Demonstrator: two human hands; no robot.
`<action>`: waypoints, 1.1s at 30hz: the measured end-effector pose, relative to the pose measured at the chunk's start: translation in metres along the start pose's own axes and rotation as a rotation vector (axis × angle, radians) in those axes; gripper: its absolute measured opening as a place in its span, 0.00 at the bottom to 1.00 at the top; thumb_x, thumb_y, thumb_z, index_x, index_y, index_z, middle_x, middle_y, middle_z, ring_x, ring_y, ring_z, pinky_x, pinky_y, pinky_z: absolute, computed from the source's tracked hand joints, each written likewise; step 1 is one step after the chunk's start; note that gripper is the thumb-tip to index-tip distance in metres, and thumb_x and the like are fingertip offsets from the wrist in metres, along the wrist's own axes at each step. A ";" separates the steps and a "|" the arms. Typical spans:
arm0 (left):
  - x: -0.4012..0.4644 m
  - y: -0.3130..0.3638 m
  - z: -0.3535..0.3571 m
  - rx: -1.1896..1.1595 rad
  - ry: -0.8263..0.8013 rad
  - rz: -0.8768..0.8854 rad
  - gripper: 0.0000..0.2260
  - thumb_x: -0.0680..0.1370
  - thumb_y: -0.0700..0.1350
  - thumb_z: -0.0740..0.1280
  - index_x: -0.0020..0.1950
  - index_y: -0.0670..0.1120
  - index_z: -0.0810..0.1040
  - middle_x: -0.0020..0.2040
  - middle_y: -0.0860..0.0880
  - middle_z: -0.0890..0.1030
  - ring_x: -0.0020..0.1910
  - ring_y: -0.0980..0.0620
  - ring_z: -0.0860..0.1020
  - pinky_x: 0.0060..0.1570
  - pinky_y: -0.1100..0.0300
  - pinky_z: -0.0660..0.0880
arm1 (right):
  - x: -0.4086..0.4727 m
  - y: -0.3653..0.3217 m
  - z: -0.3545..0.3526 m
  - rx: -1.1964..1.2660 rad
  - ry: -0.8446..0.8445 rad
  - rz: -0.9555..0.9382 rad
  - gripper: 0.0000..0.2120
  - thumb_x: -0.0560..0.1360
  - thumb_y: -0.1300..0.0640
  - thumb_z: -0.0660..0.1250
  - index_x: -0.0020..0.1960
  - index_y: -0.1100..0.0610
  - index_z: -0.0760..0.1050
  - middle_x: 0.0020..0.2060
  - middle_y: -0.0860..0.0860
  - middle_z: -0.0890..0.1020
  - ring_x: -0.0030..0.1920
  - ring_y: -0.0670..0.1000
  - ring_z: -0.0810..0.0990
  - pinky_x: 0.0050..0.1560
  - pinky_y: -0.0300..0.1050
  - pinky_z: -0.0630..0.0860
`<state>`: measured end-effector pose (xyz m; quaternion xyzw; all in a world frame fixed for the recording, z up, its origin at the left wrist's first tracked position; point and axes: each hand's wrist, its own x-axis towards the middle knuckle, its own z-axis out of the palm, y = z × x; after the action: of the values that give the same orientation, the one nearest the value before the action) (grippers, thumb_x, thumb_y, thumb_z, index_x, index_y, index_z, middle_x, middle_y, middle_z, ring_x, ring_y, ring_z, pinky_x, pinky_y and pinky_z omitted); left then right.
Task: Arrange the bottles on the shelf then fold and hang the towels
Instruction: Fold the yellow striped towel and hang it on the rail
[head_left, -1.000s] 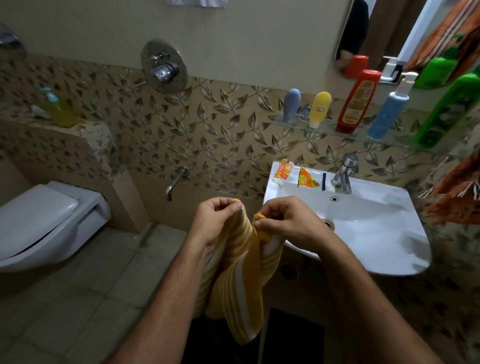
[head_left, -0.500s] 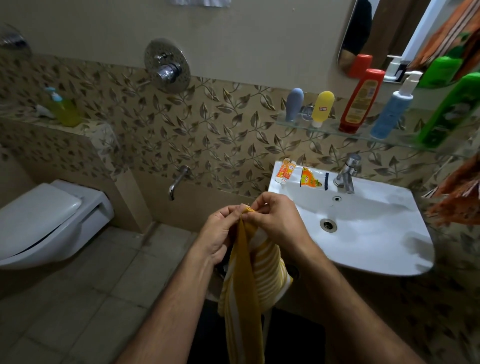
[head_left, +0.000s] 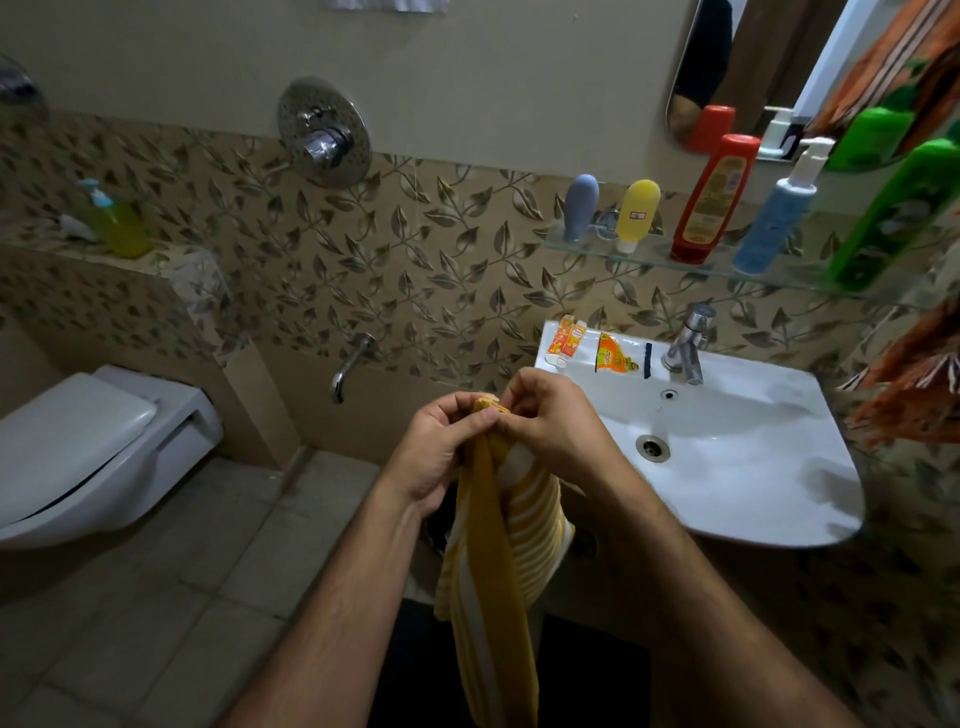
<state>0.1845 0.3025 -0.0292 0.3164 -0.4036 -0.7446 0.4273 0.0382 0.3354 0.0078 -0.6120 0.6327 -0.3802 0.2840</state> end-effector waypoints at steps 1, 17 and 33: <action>0.001 0.001 -0.002 -0.017 -0.019 -0.006 0.06 0.69 0.40 0.72 0.45 0.43 0.83 0.39 0.45 0.84 0.36 0.53 0.83 0.33 0.62 0.79 | 0.001 -0.001 -0.005 0.045 -0.068 -0.013 0.08 0.72 0.57 0.75 0.43 0.58 0.77 0.36 0.56 0.84 0.37 0.53 0.82 0.40 0.52 0.79; 0.013 0.078 -0.046 0.235 0.268 0.472 0.05 0.78 0.35 0.65 0.46 0.44 0.77 0.36 0.55 0.83 0.38 0.60 0.80 0.44 0.67 0.78 | -0.002 0.048 -0.029 -0.516 -0.623 0.273 0.61 0.49 0.12 0.40 0.61 0.50 0.78 0.62 0.52 0.80 0.59 0.52 0.79 0.60 0.49 0.74; 0.008 0.080 -0.042 0.241 0.291 0.560 0.06 0.79 0.34 0.65 0.46 0.45 0.76 0.35 0.56 0.83 0.37 0.61 0.80 0.43 0.66 0.79 | 0.005 0.105 -0.015 -0.576 0.222 0.467 0.12 0.71 0.53 0.71 0.49 0.51 0.70 0.37 0.49 0.79 0.39 0.52 0.77 0.32 0.44 0.70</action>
<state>0.2462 0.2566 0.0197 0.3443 -0.4948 -0.4922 0.6280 -0.0331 0.3286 -0.0701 -0.4612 0.8628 -0.1758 0.1093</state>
